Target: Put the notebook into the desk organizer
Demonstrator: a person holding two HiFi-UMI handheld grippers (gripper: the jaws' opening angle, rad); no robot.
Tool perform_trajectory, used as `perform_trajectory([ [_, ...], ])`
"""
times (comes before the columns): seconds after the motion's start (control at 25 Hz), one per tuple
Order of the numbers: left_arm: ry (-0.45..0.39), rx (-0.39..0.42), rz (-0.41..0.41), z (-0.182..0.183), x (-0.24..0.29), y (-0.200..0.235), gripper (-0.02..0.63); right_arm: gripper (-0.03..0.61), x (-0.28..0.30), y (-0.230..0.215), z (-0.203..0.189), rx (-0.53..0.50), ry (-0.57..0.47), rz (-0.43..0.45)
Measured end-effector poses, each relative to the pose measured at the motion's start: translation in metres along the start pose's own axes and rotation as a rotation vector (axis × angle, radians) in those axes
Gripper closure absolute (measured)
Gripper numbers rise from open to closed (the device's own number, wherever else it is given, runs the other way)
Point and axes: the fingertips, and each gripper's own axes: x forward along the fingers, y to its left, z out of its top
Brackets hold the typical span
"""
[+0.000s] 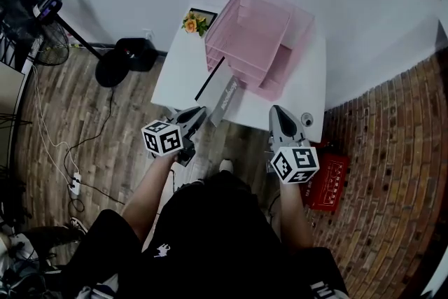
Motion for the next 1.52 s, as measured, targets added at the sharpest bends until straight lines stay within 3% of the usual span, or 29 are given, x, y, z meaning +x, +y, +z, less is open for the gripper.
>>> perform_trajectory([
  [0.4, -0.082, -0.13, -0.105, 0.035, 0.017, -0.012, 0.604, 0.577, 0.012, -0.014, 0.001, 0.008, 0.004, 0.021],
  [0.68, -0.196, -0.238, -0.199, 0.052, 0.018, -0.018, 0.604, 0.577, 0.018, -0.018, 0.002, 0.005, 0.006, 0.032],
  [0.88, -0.323, -0.426, -0.342, 0.065, 0.02, -0.022, 0.604, 0.577, 0.022, -0.02, 0.003, -0.006, 0.01, 0.043],
  [0.96, -0.366, -0.463, -0.379, 0.072, 0.021, -0.024, 0.604, 0.577, 0.023, -0.022, 0.003, -0.011, 0.013, 0.045],
  [1.24, -0.301, -0.444, -0.313, 0.052, 0.043, -0.008, 0.604, 0.577, 0.029, -0.03, 0.004, -0.019, 0.018, 0.06],
  [1.52, -0.22, -0.345, -0.088, 0.03, 0.061, 0.023, 0.603, 0.577, 0.044, -0.03, -0.006, -0.027, 0.045, 0.101],
])
